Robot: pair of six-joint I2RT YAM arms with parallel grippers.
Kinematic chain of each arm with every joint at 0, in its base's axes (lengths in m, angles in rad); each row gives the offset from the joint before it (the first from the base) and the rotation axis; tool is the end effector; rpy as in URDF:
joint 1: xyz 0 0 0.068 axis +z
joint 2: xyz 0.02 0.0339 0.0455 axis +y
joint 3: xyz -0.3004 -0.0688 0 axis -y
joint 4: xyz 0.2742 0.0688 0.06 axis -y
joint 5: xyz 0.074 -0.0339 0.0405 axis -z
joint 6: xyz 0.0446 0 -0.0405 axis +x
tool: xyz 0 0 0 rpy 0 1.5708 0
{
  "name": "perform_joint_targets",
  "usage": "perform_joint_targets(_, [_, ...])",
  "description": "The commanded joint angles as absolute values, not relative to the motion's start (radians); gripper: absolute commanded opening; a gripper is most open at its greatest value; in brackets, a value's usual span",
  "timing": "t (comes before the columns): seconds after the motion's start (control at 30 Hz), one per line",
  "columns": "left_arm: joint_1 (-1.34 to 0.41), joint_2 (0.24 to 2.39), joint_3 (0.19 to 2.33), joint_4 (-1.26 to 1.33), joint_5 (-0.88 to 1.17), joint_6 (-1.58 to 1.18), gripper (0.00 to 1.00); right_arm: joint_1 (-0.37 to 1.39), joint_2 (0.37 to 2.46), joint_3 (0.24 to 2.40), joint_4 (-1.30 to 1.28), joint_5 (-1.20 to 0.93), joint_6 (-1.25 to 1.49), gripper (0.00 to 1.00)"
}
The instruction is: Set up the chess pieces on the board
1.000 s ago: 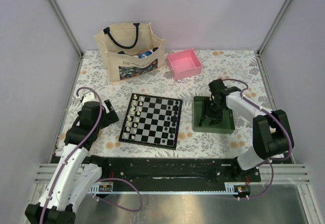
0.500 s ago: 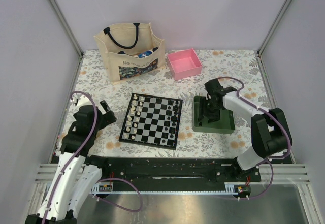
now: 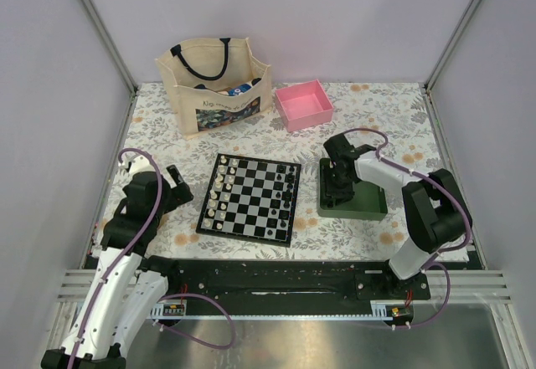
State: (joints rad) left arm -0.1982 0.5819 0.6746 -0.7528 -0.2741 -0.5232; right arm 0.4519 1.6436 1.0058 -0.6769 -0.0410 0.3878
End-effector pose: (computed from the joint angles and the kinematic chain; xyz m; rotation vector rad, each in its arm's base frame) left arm 0.1287 -0.0135 0.2920 -0.5023 2.1459 -0.0963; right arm 0.2942 0.1448 0.1833 -0.1012 2.9154 0.2077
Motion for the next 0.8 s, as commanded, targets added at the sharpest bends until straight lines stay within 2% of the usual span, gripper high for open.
perform_joint_targets(0.0, [-0.201,0.578,0.692,-0.710,-0.270,-0.515,0.99,0.465,1.655,1.040,-0.664,-0.005,0.390,0.46])
perform_joint_targets(0.13, [-0.201,0.587,0.692,-0.710,-0.267,-0.514,0.99,0.463,1.666,1.055,-0.675,-0.006,0.380,0.35])
perform_joint_targets(0.3, [-0.201,0.591,0.693,-0.710,-0.267,-0.515,0.99,0.463,1.649,1.072,-0.689,0.020,0.373,0.16])
perform_joint_targets(0.77, [-0.201,0.592,0.692,-0.707,-0.264,-0.515,0.99,0.463,1.493,1.123,-0.759,0.064,0.374,0.13])
